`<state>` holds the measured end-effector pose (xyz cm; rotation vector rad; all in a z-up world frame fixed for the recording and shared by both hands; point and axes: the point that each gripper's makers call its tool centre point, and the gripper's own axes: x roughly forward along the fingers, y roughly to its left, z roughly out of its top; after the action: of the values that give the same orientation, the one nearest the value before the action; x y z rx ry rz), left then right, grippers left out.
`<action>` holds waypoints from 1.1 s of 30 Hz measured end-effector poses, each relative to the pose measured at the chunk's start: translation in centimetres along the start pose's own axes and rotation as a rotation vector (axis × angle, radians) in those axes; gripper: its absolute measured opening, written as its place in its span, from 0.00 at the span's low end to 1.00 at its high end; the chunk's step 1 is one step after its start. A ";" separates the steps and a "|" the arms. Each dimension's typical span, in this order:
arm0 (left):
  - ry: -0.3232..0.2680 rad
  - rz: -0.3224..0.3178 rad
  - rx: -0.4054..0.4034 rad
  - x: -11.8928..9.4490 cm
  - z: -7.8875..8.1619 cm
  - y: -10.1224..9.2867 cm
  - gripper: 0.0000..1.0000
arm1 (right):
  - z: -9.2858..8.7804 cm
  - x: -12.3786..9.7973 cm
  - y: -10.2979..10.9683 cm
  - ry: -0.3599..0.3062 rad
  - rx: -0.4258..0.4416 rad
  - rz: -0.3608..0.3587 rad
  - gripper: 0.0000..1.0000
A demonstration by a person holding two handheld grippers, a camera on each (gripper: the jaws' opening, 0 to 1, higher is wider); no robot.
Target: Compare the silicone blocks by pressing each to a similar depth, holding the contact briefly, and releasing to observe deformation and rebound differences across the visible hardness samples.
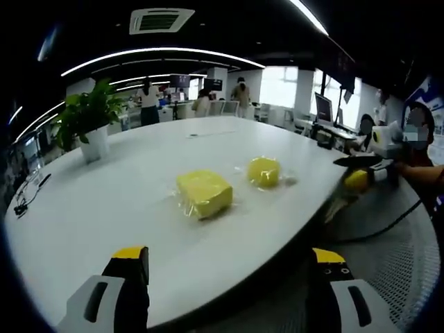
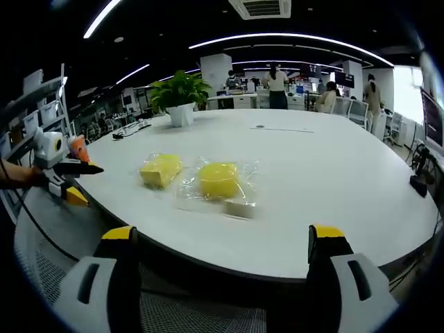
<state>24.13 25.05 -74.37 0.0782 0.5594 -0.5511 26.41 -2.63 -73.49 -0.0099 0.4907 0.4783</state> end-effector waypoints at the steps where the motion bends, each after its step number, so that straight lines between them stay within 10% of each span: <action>1: 0.005 -0.003 0.001 0.0 -0.1 0.0 0.95 | 0.0 0.0 0.0 0.000 0.000 0.000 0.96; 33: -0.030 0.014 -0.005 -0.1 0.4 0.6 0.96 | -0.3 0.1 0.2 0.017 0.001 0.003 0.96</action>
<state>24.56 25.47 -73.99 0.0693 0.5308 -0.5367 26.27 -2.48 -73.73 -0.0123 0.5079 0.4810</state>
